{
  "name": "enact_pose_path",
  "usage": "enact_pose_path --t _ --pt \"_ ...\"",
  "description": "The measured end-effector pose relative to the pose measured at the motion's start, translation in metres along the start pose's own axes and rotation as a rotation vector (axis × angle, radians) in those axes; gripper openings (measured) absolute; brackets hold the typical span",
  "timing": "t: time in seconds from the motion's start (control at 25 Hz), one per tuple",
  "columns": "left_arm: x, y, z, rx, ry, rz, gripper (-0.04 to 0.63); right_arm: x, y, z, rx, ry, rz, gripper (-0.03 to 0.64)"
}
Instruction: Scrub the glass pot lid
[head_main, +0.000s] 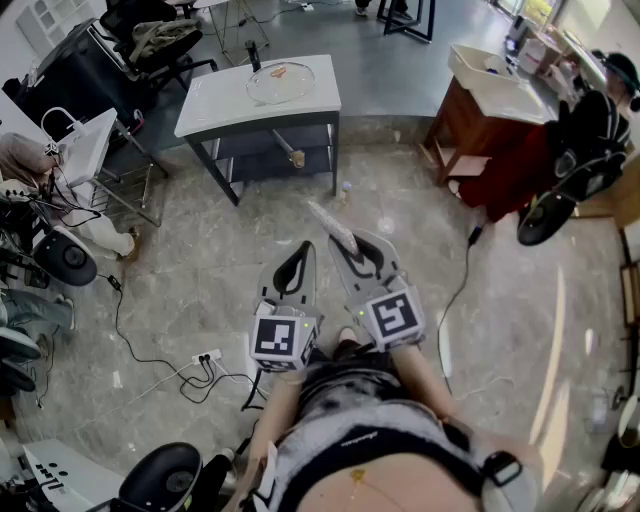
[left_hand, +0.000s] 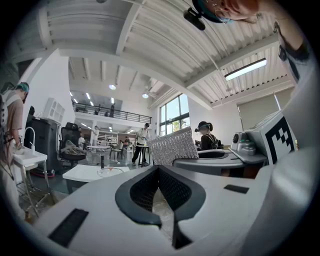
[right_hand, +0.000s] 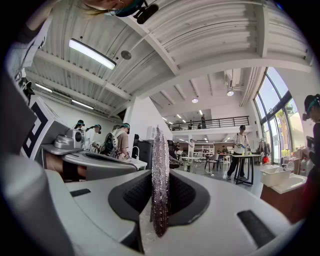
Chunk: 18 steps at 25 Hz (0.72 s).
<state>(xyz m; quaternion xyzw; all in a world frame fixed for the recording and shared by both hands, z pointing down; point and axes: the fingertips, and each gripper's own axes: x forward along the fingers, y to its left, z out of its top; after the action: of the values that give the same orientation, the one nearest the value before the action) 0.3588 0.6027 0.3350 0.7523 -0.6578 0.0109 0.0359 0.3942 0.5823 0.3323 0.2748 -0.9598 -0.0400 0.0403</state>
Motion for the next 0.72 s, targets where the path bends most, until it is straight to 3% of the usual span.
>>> enact_pose_path --t 0.72 --pt "0.022 -0.006 -0.022 -0.025 0.025 0.017 0.000 -0.002 -0.038 -0.015 0.044 0.013 0.064 0.074"
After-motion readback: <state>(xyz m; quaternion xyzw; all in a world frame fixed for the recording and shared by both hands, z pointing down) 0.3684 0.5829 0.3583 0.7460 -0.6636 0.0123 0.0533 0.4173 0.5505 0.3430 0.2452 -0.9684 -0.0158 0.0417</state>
